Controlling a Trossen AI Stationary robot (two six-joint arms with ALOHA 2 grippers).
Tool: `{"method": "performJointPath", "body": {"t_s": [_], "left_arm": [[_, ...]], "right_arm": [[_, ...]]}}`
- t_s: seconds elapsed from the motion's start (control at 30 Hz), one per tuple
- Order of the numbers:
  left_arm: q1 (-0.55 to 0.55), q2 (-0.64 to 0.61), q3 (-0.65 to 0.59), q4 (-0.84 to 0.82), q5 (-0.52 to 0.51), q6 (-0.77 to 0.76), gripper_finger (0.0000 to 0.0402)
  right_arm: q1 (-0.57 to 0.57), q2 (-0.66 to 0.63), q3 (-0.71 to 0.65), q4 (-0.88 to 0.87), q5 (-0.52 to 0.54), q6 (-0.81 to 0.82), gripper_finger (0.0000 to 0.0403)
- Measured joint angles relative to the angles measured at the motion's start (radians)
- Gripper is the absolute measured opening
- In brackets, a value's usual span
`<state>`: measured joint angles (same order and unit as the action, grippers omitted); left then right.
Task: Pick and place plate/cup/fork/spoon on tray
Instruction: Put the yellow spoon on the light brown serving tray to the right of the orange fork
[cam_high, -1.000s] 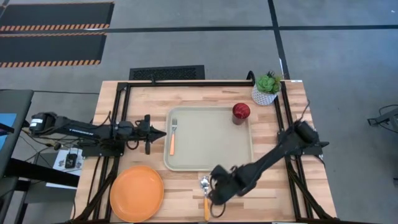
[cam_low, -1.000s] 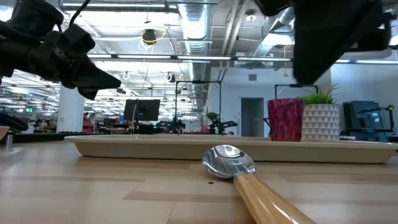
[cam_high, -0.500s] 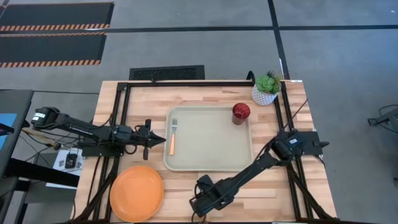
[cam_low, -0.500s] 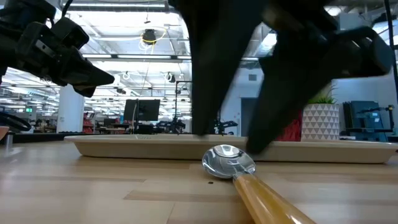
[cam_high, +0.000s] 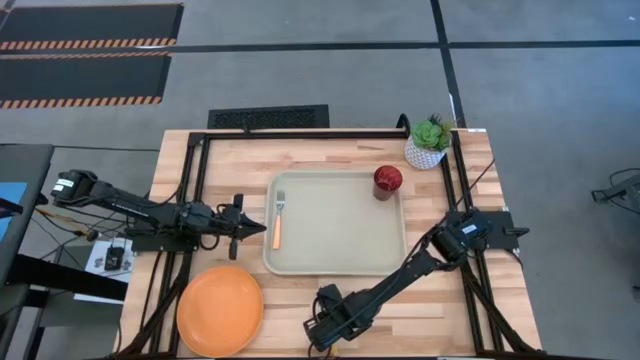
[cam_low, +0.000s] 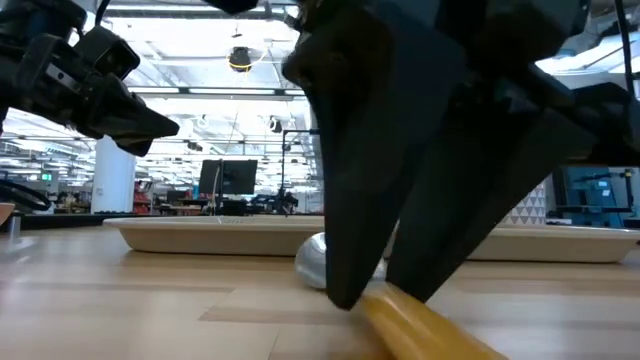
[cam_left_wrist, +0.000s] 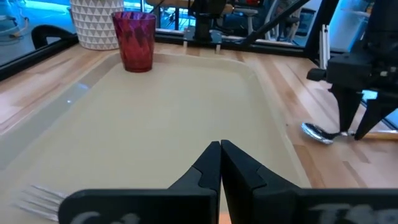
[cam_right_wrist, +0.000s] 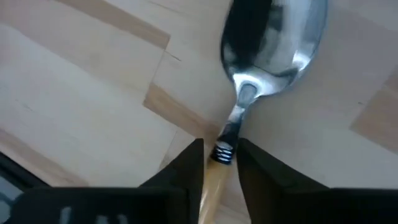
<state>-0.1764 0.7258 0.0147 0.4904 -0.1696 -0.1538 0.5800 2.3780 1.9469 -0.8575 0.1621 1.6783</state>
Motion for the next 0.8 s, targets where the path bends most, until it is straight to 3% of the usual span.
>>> {"method": "performJointPath", "body": {"t_s": [0.43, 0.63, 0.8], "left_arm": [[0.001, 0.000, 0.003, -0.011, 0.062, -0.103, 0.0000], [0.001, 0.000, 0.003, -0.015, 0.113, -0.166, 0.0000], [0.000, 0.000, 0.004, -0.031, 0.129, -0.200, 0.0000]], "right_arm": [[-0.047, -0.009, 0.001, 0.008, 0.140, -0.193, 0.0007], [-0.108, -0.008, 0.059, -0.006, 0.151, -0.351, 0.0011], [-0.129, -0.008, 0.094, -0.014, 0.010, -0.368, 0.0052]]}}
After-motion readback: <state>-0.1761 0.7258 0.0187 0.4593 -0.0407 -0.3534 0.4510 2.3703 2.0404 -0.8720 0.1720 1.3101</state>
